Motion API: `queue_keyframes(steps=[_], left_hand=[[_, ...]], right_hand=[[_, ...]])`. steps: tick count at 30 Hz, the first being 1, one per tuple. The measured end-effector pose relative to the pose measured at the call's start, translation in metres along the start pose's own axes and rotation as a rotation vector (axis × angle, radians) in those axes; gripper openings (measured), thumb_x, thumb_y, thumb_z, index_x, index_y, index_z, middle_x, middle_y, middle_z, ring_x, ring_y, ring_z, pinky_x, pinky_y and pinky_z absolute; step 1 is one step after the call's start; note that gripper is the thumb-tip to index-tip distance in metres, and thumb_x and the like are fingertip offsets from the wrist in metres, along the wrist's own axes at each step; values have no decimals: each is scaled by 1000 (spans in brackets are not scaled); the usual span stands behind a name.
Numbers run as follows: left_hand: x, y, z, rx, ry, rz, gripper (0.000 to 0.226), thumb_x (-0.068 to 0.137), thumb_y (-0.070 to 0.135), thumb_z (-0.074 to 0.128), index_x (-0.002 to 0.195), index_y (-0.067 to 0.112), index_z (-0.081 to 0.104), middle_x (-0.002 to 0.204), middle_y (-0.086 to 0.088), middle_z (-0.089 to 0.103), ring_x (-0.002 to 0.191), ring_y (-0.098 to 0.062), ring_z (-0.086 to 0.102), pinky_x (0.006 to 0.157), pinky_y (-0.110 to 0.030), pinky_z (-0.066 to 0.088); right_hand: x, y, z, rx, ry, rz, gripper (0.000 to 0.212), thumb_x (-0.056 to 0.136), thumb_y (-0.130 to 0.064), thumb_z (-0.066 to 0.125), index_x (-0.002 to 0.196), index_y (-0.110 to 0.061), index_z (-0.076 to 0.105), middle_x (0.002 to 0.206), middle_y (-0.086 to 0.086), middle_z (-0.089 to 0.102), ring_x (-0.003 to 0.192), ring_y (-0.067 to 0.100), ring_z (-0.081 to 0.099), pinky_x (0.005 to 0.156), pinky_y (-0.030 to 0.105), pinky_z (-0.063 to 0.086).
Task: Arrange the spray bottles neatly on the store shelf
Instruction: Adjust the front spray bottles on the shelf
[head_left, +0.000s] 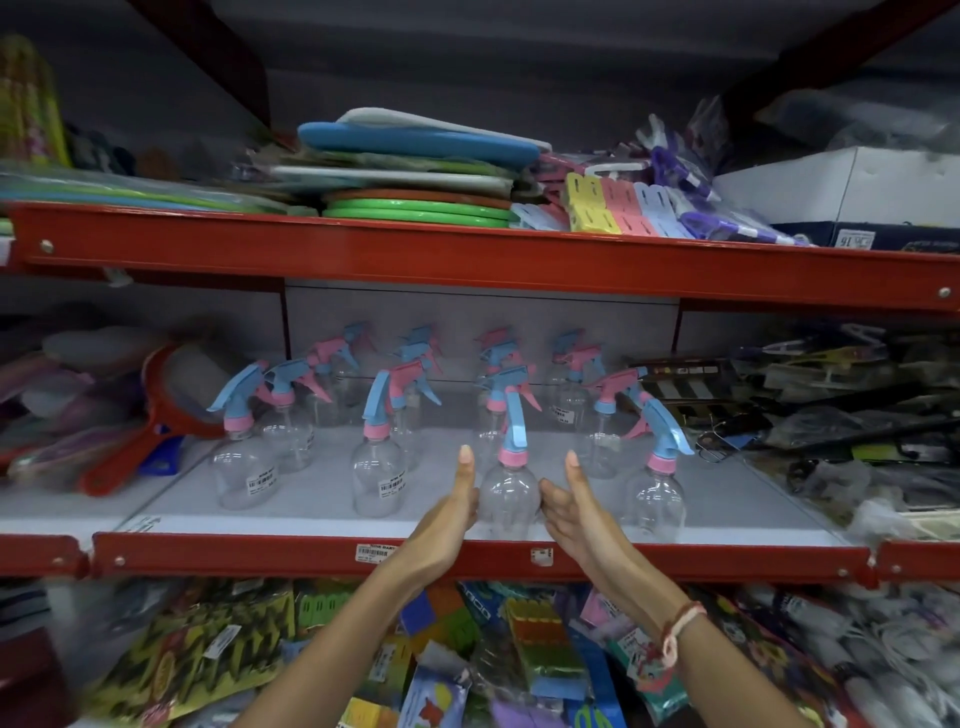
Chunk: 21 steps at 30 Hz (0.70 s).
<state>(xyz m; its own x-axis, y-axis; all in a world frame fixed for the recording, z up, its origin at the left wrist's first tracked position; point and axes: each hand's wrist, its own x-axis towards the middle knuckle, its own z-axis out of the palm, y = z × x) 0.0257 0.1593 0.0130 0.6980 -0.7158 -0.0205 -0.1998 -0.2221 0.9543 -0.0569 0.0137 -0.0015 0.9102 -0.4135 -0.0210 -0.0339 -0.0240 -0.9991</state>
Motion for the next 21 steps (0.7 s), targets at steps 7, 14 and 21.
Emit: queue_keyframes(steps=[7,14,21], left_hand=[[-1,-18,-12,3,56,13,108,64,85,3,141,15,35,147,-7,41,133,-17,42,117,-40,17],[-19,-32,-58,-228,569,287,65,88,58,21,91,15,69,97,-1,72,95,-12,65,98,-39,47],[-7,-42,-108,-152,566,29,82,82,71,9,141,22,35,151,-8,35,139,-27,32,116,-47,20]], right_hand=[[-13,4,15,-117,255,-73,78,84,-71,25,138,-21,47,145,4,49,129,22,49,105,40,40],[-15,0,65,13,506,-371,41,97,-39,40,84,-12,69,87,5,70,82,18,64,81,39,53],[29,-7,121,-10,109,-142,60,93,-56,34,132,-14,52,140,5,54,129,17,49,114,40,33]])
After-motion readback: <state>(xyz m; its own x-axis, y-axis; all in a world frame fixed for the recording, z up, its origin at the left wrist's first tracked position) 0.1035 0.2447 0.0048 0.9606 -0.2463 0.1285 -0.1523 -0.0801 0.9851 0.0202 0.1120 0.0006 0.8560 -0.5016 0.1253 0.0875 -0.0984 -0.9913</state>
